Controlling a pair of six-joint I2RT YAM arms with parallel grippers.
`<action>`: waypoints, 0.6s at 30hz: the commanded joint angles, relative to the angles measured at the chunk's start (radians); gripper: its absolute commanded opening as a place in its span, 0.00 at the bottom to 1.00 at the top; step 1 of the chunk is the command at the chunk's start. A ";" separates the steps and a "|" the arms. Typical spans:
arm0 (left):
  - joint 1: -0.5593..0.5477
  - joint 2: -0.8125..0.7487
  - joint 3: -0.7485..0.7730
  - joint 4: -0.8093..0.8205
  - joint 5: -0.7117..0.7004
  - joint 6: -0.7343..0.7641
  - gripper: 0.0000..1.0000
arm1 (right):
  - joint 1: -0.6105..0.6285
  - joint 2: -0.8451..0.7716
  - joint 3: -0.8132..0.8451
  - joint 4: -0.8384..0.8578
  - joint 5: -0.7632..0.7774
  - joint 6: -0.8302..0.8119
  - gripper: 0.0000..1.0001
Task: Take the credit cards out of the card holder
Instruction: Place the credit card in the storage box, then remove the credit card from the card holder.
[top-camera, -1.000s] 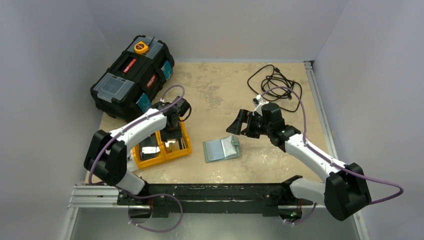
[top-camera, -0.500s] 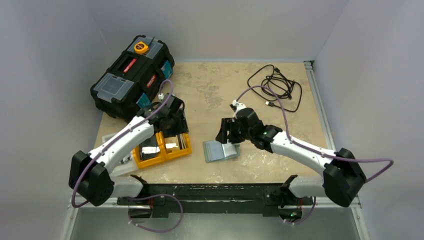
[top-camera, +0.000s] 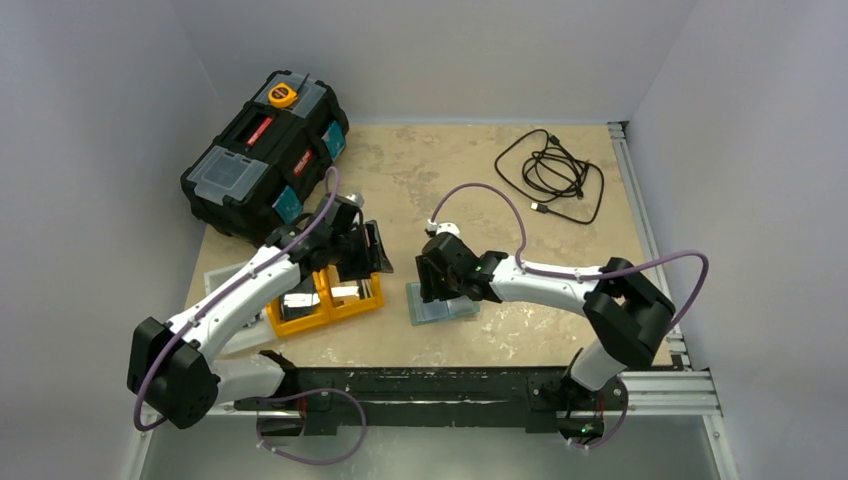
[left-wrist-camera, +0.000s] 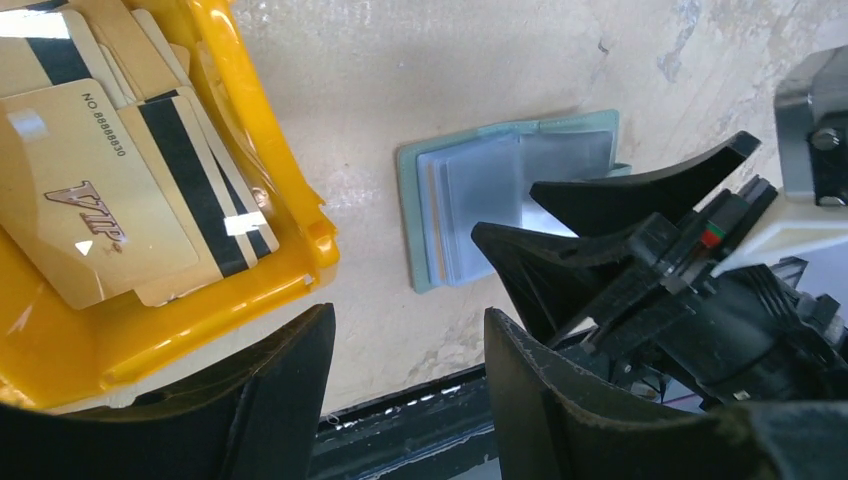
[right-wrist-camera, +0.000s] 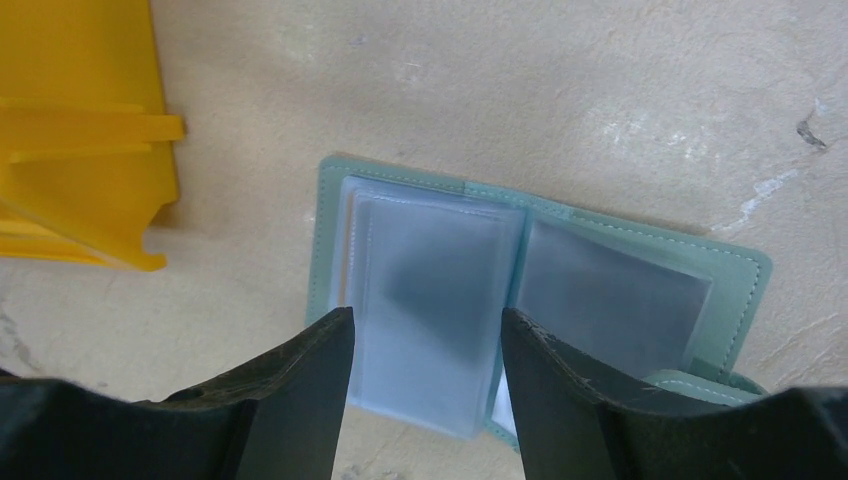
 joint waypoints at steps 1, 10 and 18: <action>0.000 -0.009 -0.023 0.076 0.060 -0.020 0.56 | 0.000 0.017 0.035 -0.031 0.068 0.014 0.54; -0.070 0.059 -0.016 0.119 0.074 -0.038 0.56 | 0.001 0.058 -0.006 -0.011 0.028 0.048 0.43; -0.160 0.170 0.010 0.173 0.085 -0.073 0.52 | -0.005 0.006 -0.092 0.052 0.003 0.100 0.22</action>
